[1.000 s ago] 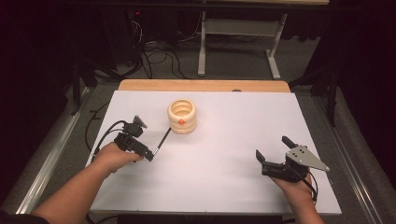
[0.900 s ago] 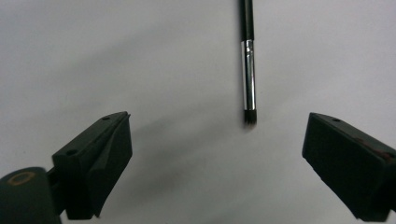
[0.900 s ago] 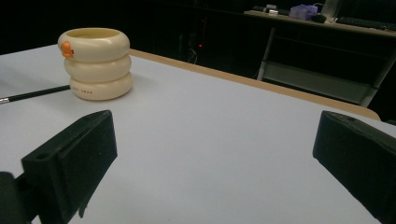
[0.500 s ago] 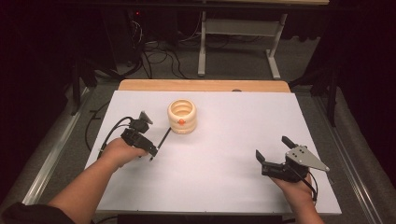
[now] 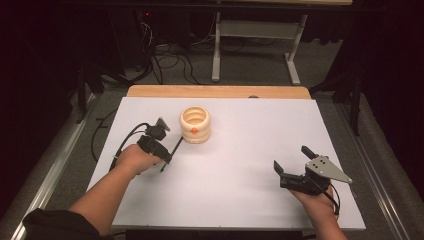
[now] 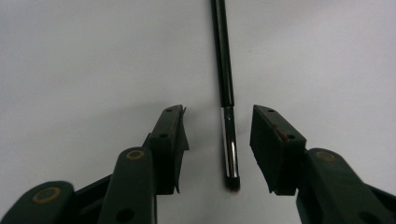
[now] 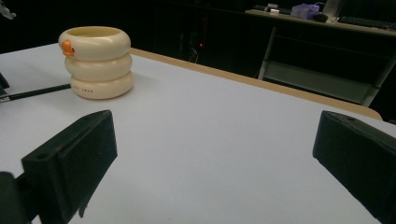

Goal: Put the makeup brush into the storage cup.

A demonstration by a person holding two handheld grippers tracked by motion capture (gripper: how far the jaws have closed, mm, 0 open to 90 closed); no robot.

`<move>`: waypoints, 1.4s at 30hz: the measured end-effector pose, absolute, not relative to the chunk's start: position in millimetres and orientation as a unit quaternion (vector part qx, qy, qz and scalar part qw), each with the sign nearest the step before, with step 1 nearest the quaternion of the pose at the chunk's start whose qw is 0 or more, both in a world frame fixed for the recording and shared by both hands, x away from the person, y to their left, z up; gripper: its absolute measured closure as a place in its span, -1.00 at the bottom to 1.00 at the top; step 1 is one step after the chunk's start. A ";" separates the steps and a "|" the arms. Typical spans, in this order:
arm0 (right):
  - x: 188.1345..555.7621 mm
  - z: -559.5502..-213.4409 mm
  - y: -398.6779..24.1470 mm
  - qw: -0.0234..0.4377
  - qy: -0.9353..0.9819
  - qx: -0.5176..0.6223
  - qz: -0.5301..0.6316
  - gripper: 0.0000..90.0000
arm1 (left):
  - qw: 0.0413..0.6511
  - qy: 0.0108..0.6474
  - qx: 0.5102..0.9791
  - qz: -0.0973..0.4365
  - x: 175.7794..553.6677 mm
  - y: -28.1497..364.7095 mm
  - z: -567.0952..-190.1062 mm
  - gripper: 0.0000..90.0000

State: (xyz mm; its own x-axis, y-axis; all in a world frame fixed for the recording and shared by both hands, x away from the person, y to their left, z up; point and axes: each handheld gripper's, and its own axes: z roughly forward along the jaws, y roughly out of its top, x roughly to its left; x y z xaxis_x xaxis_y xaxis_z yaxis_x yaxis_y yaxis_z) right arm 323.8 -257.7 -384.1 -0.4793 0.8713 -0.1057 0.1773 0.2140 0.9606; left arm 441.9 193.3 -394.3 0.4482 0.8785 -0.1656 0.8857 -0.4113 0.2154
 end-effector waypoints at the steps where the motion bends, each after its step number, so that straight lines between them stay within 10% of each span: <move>1: 323.8 -384.1 -257.7 0.346 0.698 0.375 0.502 -0.98 | 0.136 0.525 0.840 -0.013 441.9 193.3 -394.3 0.27; 42: 323.1 -382.6 -258.8 0.345 0.695 0.374 0.508 -0.98 | 0.083 0.517 0.852 0.011 455.6 174.1 -398.5 0.78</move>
State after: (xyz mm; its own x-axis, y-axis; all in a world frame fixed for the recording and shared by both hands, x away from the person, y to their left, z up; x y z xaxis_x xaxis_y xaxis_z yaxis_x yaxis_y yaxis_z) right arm 323.1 -258.8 -382.6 -0.4821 0.8703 -0.1004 0.1695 0.2051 0.9640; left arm 455.6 174.1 -398.5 0.4658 0.8824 -0.0664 0.8787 -0.4524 0.1528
